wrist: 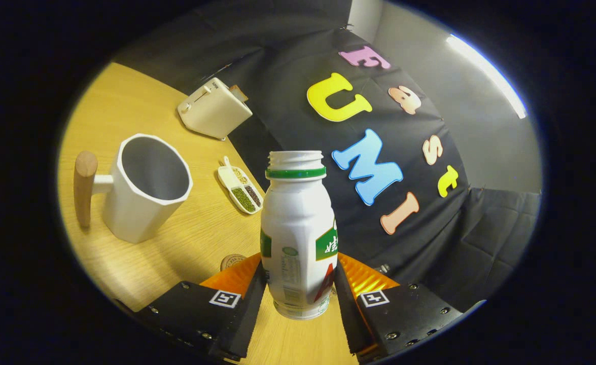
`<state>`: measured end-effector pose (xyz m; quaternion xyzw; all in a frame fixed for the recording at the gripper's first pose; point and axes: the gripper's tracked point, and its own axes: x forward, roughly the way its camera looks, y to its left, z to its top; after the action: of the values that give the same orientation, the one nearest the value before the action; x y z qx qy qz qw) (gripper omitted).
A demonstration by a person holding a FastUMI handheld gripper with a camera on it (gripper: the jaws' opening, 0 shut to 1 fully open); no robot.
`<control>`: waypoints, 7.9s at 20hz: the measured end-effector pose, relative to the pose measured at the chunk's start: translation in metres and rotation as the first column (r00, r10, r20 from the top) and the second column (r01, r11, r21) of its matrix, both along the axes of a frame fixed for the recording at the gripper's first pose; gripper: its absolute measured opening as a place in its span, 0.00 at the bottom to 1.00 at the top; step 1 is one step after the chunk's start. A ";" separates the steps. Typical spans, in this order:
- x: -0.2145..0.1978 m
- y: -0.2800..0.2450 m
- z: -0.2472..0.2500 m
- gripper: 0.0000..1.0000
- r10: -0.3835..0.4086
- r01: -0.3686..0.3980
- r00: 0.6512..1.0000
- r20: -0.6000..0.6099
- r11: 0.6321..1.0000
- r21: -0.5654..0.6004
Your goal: Take the bottle from table, then pour the juice into the cup, finally place the bottle on the coaster
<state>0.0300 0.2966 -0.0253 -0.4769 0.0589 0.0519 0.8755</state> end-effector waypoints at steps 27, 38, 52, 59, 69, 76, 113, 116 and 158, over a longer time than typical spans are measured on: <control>-0.010 0.034 0.022 0.70 0.166 -0.041 0.968 0.190 0.847 -0.530; -0.011 0.035 0.024 0.70 0.195 -0.026 0.957 0.216 0.799 -0.601; -0.016 0.040 0.023 0.70 0.239 -0.011 0.937 0.253 0.746 -0.665; -0.014 0.037 0.023 0.70 0.256 -0.008 0.931 0.261 0.729 -0.685; -0.016 0.041 0.021 0.70 0.287 -0.009 0.918 0.273 0.703 -0.711; -0.017 0.042 0.019 0.70 0.314 0.004 0.905 0.288 0.671 -0.742; -0.006 0.028 0.005 0.70 0.288 -0.060 0.927 0.241 0.746 -0.663; 0.001 0.015 -0.007 0.70 0.222 -0.122 0.959 0.177 0.884 -0.451; 0.066 -0.007 -0.063 0.71 0.127 0.146 0.955 -0.269 0.588 0.795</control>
<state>0.0958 0.2899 -0.0881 -0.0134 0.1624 0.1390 0.9768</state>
